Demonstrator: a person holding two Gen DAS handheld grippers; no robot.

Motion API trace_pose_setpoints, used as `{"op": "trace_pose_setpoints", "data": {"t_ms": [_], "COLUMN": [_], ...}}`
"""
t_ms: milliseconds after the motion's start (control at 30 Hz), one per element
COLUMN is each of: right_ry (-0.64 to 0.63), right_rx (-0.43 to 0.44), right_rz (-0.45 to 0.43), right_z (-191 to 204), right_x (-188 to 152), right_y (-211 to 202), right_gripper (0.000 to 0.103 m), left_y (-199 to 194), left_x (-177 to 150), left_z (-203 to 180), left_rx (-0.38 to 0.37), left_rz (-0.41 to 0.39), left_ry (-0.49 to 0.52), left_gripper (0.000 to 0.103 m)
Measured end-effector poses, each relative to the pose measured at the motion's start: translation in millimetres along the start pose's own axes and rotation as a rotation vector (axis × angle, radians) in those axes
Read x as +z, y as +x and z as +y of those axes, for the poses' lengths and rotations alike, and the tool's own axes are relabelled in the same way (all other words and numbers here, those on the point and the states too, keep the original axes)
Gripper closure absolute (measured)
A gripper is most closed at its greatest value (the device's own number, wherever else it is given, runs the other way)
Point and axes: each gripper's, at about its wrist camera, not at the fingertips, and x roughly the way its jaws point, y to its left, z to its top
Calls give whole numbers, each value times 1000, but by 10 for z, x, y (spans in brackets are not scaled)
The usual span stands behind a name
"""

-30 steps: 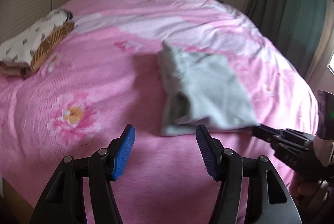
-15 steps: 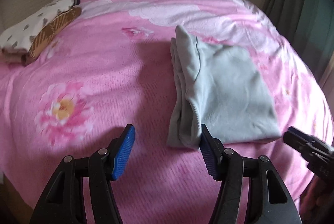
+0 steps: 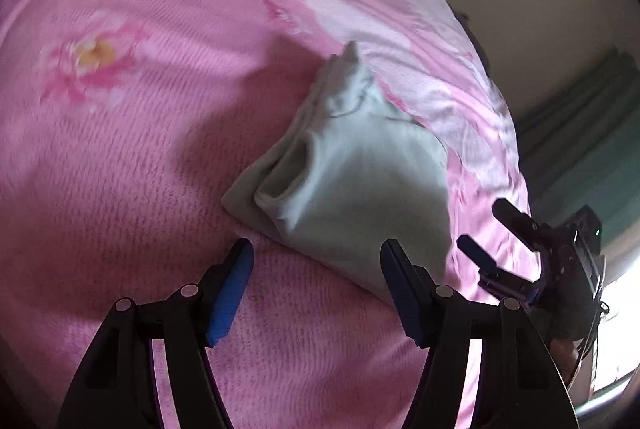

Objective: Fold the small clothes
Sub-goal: 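Grasp the folded shirt with the left tool while the right tool grasps it too, then lift the folded shirt with both tools and carry it toward the clothes stack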

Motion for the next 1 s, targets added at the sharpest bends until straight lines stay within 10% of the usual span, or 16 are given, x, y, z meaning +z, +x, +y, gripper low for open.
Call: {"op": "trace_pose_setpoints", "data": {"t_ms": [667, 833, 1000], "right_ry": [158, 133, 157], "right_rx": [245, 253, 228], "right_rz": [211, 232, 271], "right_z": [-451, -297, -285], "right_x": [497, 553, 523], "right_y": [935, 1159, 1264], "right_gripper": [27, 29, 81], "left_y": [351, 341, 282], "left_x": [192, 217, 251], "left_z": [53, 156, 224], "left_rx": [-100, -122, -156], "left_rz": [-160, -171, -153], "left_ry": [-150, -165, -164], "left_gripper": [34, 69, 82]}}
